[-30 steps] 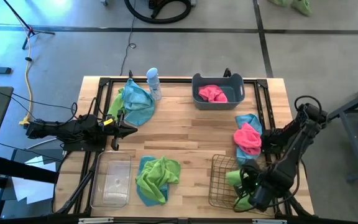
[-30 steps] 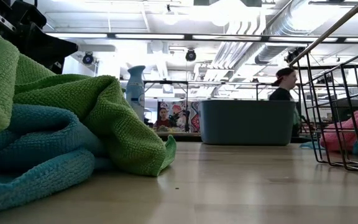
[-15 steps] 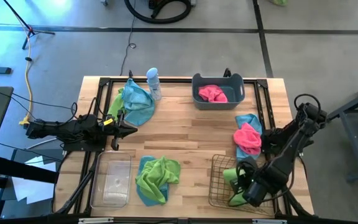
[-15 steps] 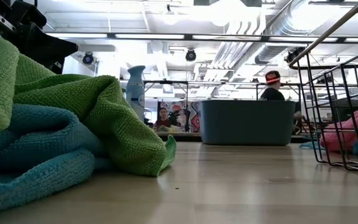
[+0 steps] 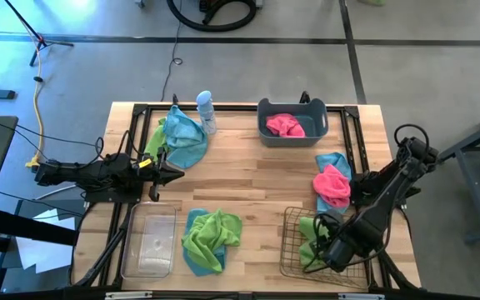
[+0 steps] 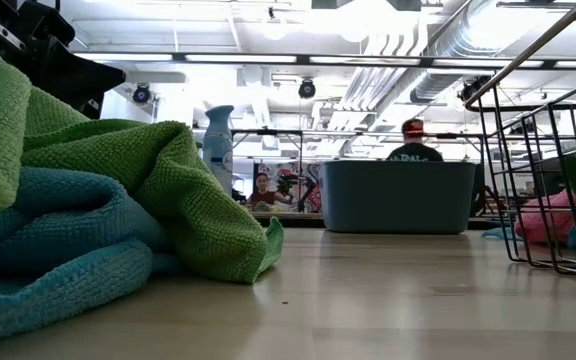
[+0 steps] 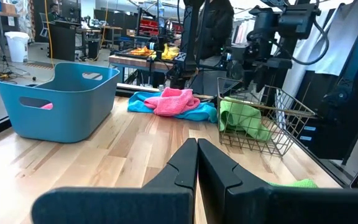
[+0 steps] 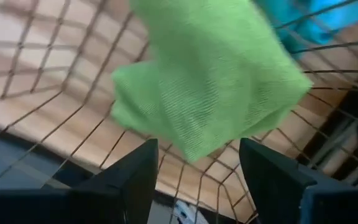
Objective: Sort microfiber towel by color & place in baskets
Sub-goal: Put the bottom green microfiber towel into the wire basket
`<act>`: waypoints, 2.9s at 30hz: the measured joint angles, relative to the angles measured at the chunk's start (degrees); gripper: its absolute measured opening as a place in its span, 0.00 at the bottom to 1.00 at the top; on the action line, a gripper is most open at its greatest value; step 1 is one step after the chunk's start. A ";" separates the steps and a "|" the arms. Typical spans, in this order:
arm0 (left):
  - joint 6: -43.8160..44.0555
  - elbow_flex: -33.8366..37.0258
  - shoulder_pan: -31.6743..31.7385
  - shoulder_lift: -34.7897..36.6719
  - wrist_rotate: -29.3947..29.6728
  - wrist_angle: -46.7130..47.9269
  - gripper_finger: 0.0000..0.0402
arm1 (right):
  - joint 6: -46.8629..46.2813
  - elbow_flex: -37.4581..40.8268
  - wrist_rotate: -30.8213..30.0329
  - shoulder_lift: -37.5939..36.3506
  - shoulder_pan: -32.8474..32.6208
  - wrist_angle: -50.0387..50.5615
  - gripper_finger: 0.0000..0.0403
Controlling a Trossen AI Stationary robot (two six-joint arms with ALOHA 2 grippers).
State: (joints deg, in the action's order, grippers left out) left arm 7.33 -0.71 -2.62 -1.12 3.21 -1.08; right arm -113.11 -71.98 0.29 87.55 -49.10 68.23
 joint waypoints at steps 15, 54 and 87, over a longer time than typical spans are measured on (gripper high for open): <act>0.00 -0.02 -0.01 0.01 0.01 -0.01 0.00 | 19.04 -0.01 -12.38 -7.32 0.74 -8.58 0.55; 0.00 -0.01 0.01 0.01 0.00 -0.02 0.00 | 97.80 -0.05 -10.16 -21.19 47.75 -36.55 0.55; 0.00 0.00 0.00 0.01 0.00 -0.02 0.00 | 99.62 31.69 6.20 -50.77 61.72 -58.47 0.03</act>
State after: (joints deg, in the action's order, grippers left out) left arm 7.33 -0.71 -2.62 -1.11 3.21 -1.10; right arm -13.49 -40.28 6.49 36.77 12.62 9.76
